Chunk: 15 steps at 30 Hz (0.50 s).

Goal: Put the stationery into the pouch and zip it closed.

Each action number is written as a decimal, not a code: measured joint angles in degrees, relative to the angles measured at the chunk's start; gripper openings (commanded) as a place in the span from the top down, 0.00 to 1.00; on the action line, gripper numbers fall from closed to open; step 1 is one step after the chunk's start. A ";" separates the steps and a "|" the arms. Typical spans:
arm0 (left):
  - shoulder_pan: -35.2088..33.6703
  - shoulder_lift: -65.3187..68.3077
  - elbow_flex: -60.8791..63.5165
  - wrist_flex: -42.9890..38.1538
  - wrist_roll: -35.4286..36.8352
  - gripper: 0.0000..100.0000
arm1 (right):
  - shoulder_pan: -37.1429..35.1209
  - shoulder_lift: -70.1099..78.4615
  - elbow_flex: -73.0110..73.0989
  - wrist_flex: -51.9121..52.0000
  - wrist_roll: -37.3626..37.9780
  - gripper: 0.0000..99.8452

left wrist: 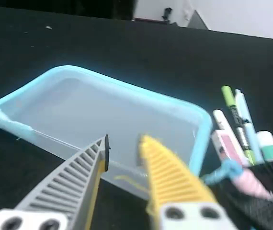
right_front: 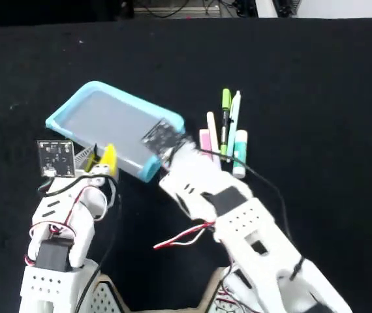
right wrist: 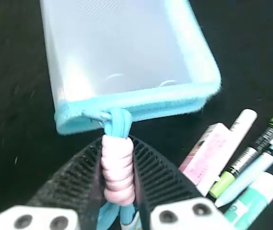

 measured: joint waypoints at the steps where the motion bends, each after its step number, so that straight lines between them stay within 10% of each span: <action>1: 0.88 0.00 0.00 0.00 -0.09 0.83 | 0.53 -1.23 0.79 -0.53 -1.49 0.99; 15: 11.96 0.00 2.20 0.88 -3.69 0.83 | 1.76 -14.33 8.53 -4.66 -4.57 0.99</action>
